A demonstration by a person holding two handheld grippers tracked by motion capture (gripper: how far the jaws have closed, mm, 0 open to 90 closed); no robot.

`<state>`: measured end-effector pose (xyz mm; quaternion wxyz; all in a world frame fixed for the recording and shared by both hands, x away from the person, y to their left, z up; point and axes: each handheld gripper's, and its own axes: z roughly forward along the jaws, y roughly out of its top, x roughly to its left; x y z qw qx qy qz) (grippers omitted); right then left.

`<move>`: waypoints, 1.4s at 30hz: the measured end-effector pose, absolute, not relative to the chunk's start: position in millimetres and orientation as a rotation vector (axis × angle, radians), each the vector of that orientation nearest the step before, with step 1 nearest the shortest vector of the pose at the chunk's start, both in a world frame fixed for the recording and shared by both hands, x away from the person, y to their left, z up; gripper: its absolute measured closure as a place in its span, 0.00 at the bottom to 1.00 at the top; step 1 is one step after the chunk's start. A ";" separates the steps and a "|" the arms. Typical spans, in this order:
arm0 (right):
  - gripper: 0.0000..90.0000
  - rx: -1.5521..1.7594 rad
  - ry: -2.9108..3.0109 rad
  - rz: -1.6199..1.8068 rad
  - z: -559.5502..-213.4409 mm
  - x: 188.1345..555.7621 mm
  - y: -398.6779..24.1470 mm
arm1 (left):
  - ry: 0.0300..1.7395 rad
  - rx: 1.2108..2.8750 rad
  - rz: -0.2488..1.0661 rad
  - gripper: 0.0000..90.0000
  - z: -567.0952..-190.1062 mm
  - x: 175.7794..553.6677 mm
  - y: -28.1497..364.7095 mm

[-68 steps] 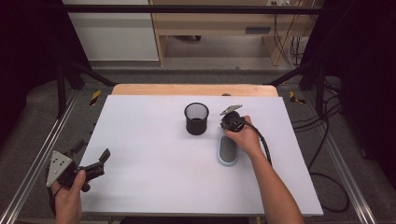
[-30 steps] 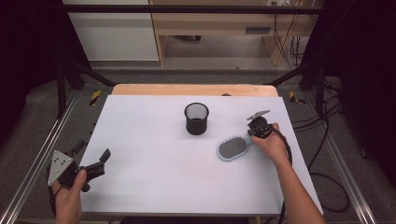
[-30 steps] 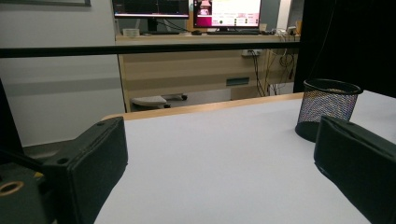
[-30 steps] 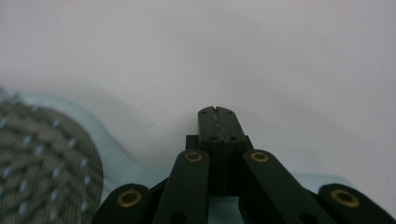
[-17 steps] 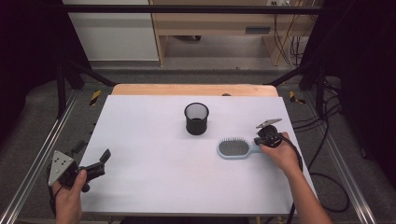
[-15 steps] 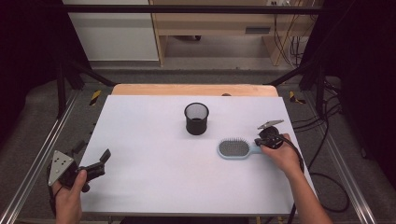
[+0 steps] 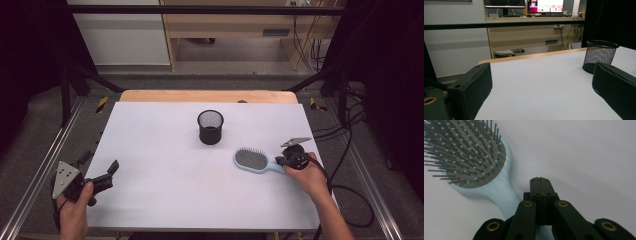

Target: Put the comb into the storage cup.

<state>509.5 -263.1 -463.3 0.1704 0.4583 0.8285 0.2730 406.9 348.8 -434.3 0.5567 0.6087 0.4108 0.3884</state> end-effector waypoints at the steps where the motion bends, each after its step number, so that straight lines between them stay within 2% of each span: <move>1: 1.00 1.304 2.357 0.781 -463.2 507.2 -263.0 | 0.970 1.437 0.917 0.03 -434.4 407.0 348.8; 26: 1.00 1.307 2.437 0.837 -464.0 461.0 -235.1 | 0.974 1.445 0.920 0.03 -435.0 408.1 350.2; 42: 1.00 1.324 2.443 0.839 -463.9 452.7 -226.9 | 0.970 1.448 0.927 0.03 -434.8 407.5 349.0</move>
